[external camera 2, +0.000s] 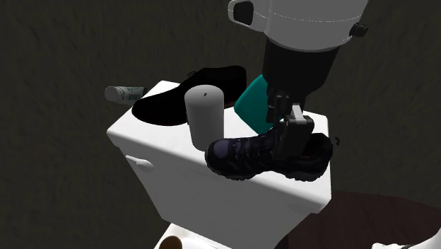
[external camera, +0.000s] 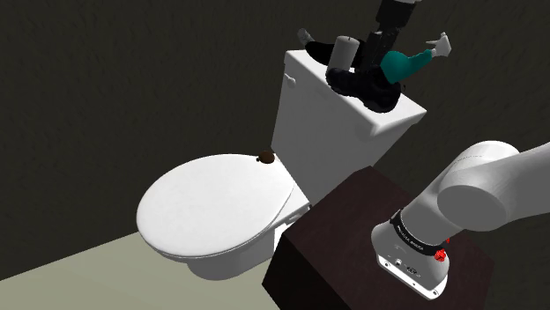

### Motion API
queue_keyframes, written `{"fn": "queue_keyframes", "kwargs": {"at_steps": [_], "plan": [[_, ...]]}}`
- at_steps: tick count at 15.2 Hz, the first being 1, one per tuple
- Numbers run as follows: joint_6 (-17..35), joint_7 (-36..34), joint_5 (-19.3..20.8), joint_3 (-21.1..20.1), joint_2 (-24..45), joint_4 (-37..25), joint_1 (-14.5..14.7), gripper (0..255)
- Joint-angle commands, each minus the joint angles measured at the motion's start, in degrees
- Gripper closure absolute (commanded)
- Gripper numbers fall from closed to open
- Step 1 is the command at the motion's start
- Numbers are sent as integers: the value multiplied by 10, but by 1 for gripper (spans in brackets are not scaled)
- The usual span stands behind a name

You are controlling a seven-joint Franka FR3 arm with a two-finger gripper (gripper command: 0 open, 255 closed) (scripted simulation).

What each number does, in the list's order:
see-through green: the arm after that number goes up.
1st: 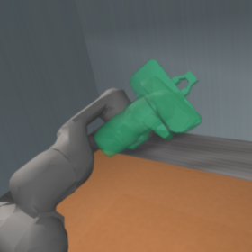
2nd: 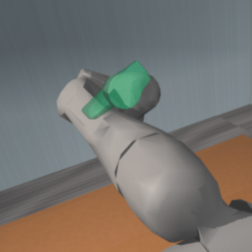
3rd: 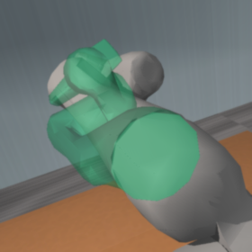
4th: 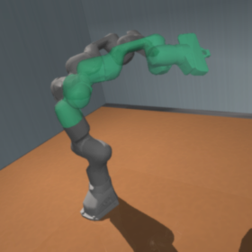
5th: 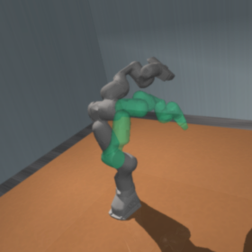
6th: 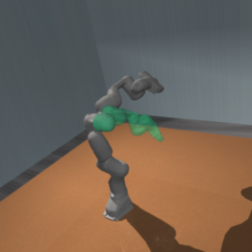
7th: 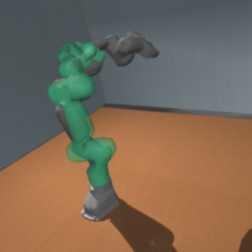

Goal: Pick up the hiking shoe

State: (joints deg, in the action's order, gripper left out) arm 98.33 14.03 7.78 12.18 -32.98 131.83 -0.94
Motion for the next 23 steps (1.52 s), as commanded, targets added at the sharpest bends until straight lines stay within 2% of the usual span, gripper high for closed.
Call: {"fn": "queue_keyframes", "kwargs": {"at_steps": [1,7,23], "plan": [[1,0,0,1,1,1,0,255],[0,-1,0,0,1,0,0,255],[-113,5,-9,-8,21,-132,5,255]]}}
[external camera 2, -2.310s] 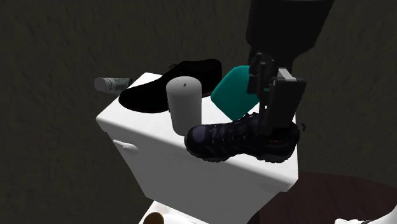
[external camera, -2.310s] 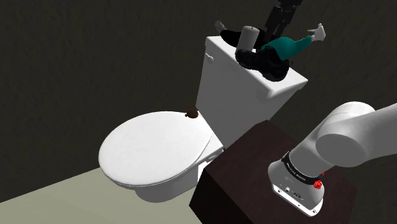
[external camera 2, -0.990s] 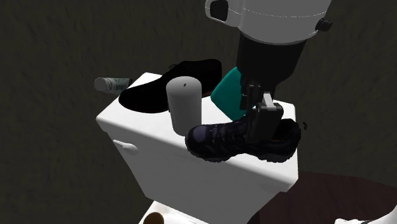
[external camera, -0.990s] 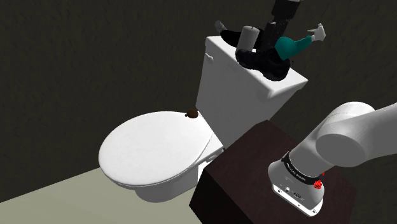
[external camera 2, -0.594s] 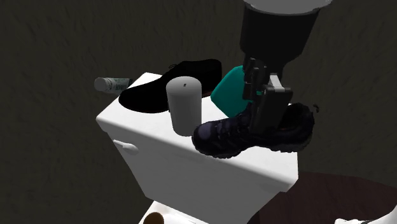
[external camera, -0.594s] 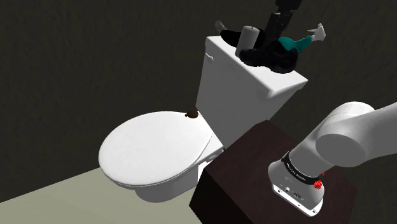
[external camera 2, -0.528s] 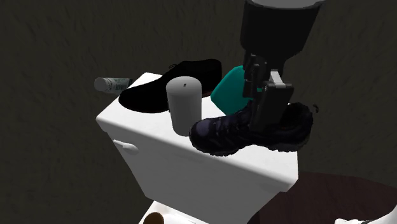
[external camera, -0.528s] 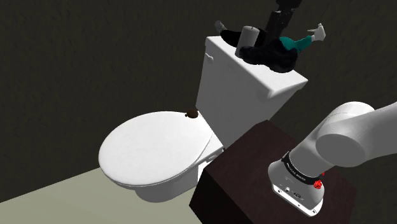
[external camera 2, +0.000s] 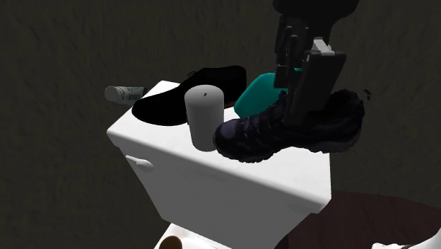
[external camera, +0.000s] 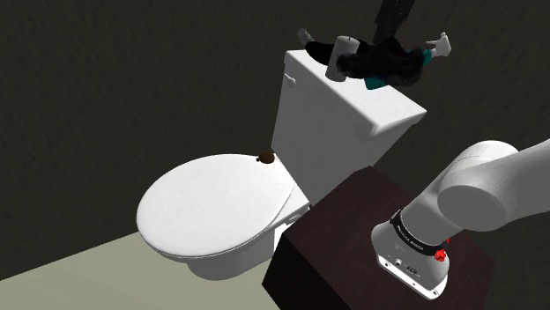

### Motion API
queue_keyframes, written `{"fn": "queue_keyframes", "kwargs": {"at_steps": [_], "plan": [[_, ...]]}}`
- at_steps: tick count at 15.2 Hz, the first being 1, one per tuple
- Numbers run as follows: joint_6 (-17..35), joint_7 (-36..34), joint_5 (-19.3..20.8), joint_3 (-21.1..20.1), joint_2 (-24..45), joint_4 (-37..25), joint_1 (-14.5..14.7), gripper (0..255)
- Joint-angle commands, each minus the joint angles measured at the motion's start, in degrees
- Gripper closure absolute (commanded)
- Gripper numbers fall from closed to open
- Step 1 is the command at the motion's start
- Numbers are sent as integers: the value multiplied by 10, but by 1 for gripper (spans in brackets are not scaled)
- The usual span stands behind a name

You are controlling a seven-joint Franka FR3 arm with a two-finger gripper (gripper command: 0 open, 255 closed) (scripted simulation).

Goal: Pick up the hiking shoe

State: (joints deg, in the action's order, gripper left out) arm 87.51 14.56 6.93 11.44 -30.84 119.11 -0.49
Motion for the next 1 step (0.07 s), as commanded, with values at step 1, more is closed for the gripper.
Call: {"fn": "queue_keyframes", "kwargs": {"at_steps": [1], "plan": [[-4,0,0,-1,0,-5,0,255]]}}
